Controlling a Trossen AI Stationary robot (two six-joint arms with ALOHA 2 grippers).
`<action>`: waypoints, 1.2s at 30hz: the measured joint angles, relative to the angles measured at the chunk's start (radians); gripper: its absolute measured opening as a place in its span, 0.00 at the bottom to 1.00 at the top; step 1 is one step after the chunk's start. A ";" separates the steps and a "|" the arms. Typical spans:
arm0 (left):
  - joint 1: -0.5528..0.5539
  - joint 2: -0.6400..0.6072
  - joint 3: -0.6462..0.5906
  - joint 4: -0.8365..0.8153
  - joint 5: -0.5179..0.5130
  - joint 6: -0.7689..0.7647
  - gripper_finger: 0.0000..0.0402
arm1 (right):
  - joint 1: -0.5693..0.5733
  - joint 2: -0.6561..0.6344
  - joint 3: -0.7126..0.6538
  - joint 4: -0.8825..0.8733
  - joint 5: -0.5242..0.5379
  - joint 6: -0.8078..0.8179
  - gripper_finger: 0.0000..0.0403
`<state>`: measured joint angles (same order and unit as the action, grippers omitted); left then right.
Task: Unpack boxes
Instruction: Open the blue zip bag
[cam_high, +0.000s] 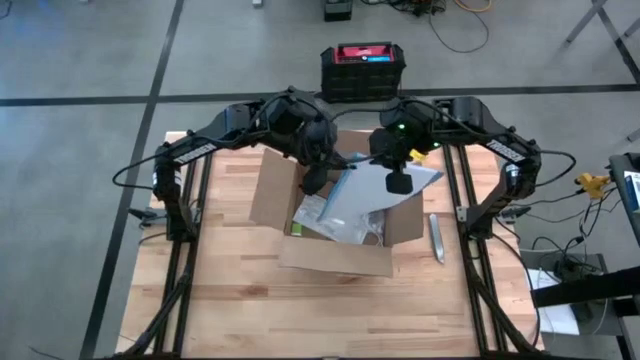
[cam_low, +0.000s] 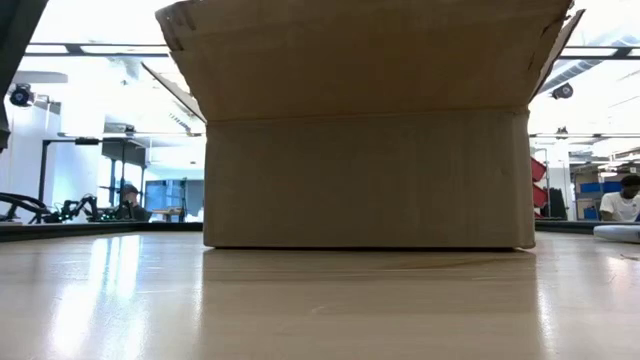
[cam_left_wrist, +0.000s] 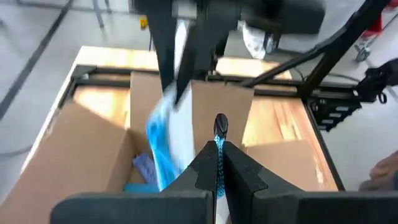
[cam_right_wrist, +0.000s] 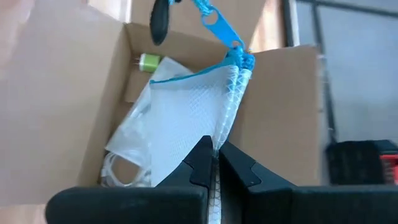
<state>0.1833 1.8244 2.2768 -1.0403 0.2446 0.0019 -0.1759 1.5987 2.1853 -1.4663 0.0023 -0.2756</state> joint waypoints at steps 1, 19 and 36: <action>-0.002 0.000 0.000 -0.014 0.000 -0.004 0.00 | -0.001 -0.007 0.000 0.009 0.006 -0.002 0.00; -0.021 -0.002 -0.295 0.028 0.000 -0.006 0.00 | -0.001 -0.093 0.000 0.047 -0.079 -0.023 0.00; -0.020 -0.134 -0.693 -0.029 -0.001 -0.101 0.00 | -0.001 -0.238 -0.003 0.103 -0.065 0.011 0.00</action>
<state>0.1635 1.6900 1.5838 -1.0691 0.2432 -0.0993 -0.1772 1.3603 2.1826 -1.3631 -0.0630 -0.2644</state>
